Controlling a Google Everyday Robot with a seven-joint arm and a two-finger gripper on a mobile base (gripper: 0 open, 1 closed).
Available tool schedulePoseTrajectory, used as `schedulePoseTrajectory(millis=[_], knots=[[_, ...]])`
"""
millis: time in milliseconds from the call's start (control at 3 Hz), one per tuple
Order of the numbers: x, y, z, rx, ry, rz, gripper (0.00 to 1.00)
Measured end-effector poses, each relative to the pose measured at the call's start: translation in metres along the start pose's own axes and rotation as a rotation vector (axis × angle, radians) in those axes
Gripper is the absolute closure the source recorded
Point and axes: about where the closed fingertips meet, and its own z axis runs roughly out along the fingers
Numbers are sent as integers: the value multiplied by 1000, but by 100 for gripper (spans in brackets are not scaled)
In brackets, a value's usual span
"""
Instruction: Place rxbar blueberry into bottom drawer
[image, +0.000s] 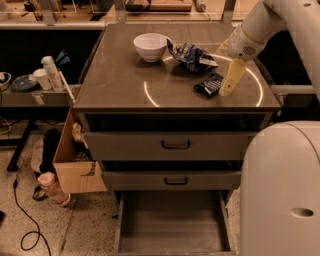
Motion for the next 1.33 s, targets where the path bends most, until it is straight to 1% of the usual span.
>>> schedulePoseTrajectory(millis=[333, 667, 1000, 1333], knots=[[1, 7, 0, 4, -3, 2, 0], [9, 35, 10, 5, -6, 24, 0], [9, 35, 10, 5, -6, 24, 0], [-6, 17, 24, -10, -32, -6, 0]])
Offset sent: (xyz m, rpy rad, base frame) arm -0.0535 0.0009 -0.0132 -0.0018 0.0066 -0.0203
